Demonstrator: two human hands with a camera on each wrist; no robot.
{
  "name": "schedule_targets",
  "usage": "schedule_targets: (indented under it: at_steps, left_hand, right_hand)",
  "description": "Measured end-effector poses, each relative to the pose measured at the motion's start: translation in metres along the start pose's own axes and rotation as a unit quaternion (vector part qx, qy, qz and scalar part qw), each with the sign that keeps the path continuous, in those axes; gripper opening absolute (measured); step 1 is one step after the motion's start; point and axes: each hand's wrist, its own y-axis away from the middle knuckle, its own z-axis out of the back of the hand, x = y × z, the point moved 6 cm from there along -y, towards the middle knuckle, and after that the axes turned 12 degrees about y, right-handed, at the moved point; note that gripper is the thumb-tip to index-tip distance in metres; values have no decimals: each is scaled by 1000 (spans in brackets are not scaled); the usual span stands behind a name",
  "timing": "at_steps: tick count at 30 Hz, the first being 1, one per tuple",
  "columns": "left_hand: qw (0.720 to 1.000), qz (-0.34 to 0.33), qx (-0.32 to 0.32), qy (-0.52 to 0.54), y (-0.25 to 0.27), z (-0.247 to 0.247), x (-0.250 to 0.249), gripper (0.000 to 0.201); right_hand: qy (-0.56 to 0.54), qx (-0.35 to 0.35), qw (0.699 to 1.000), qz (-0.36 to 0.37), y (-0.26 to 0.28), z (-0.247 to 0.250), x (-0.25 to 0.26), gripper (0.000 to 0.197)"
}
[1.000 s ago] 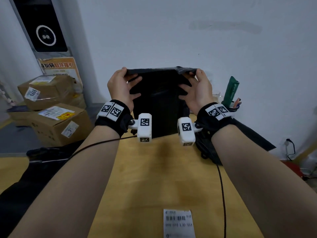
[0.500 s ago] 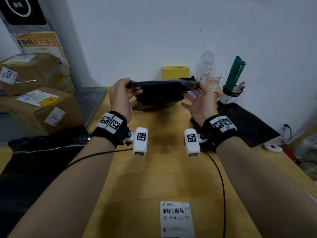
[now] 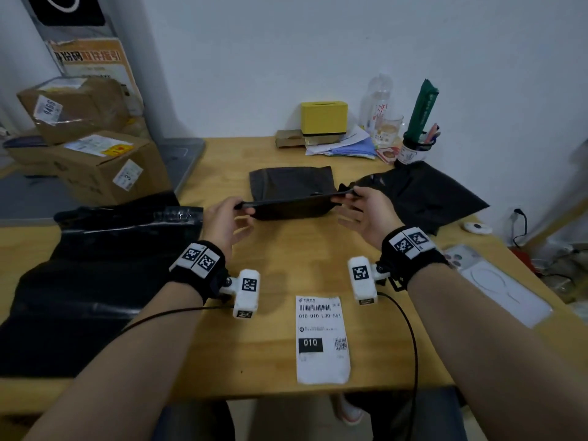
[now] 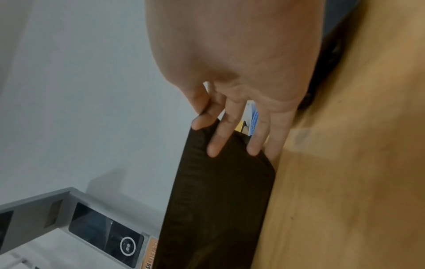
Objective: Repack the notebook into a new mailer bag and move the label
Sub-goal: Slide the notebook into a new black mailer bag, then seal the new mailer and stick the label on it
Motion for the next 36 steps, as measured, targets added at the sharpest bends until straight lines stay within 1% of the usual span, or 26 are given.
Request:
schedule_targets:
  at_steps: [3, 7, 11, 14, 16, 18, 21, 24, 27, 33, 36]
  left_hand:
    - [999, 34, 0, -36, 14, 10, 9, 13]
    - [994, 61, -11, -95, 21, 24, 16, 13]
    - [983, 100, -2, -155, 29, 35, 23, 11]
    - [974, 124, 11, -192, 38, 40, 27, 10]
    - [965, 144, 19, -218, 43, 43, 28, 9]
    - [953, 165, 37, -252, 47, 46, 28, 9]
    - [938, 189, 55, -284, 50, 50, 27, 23]
    - [942, 187, 59, -274, 50, 51, 25, 26]
    - [946, 176, 60, -266, 49, 50, 26, 26]
    - [959, 138, 66, -239, 43, 48, 24, 20]
    - [964, 117, 87, -224, 41, 43, 26, 18]
  right_hand:
    - [2, -3, 999, -33, 14, 4, -12, 23]
    - [97, 19, 991, -89, 32, 14, -21, 24]
    - [207, 37, 967, -146, 49, 28, -35, 23]
    - [285, 47, 943, -163, 58, 34, -38, 24]
    - [333, 42, 928, -161, 60, 35, -35, 26]
    - [361, 34, 920, -150, 61, 33, -28, 29]
    - [355, 29, 928, -110, 58, 27, -12, 37]
    - [328, 39, 941, -72, 57, 12, 6, 37]
    - [307, 73, 948, -43, 58, -9, 18, 29]
    - [259, 159, 952, -42, 51, -52, 16, 25]
    - [270, 195, 942, -31, 49, -76, 7, 26]
